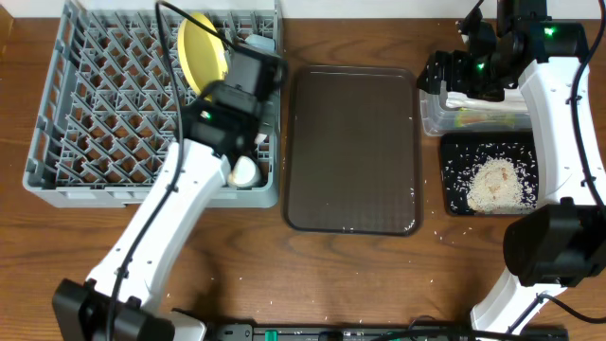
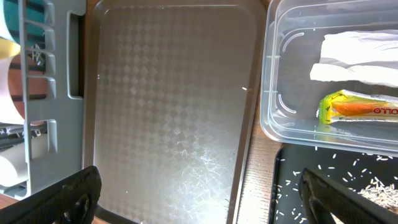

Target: Sort waste into correct bins and load items into the dishwasher

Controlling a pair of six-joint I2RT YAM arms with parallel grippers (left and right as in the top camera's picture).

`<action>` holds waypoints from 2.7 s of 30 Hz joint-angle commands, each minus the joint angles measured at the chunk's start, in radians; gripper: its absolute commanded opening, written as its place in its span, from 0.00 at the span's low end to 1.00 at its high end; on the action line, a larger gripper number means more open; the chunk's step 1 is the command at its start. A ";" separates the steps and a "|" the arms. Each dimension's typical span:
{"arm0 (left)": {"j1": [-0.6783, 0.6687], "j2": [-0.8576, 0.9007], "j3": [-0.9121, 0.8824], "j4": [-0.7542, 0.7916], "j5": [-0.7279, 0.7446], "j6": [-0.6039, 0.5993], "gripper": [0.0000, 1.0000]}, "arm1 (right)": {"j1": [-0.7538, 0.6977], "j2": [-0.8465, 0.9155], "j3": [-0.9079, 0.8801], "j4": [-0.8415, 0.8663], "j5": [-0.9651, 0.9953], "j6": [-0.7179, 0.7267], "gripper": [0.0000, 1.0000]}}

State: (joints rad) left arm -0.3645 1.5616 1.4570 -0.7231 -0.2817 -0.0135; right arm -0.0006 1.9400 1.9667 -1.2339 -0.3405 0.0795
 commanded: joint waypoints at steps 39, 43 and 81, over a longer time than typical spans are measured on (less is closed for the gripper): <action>0.191 -0.076 0.015 -0.078 0.012 -0.186 0.55 | 0.021 -0.004 0.000 0.000 -0.003 0.002 0.99; 0.190 -0.180 0.015 -0.130 0.069 -0.207 0.55 | 0.021 -0.004 0.000 0.000 -0.003 0.002 0.99; 0.190 -0.197 0.012 -0.158 0.093 -0.214 0.55 | 0.021 -0.004 0.000 0.000 -0.003 0.002 0.99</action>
State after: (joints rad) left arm -0.1776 1.3617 1.4616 -0.8795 -0.1925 -0.2138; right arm -0.0006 1.9400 1.9667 -1.2339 -0.3405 0.0795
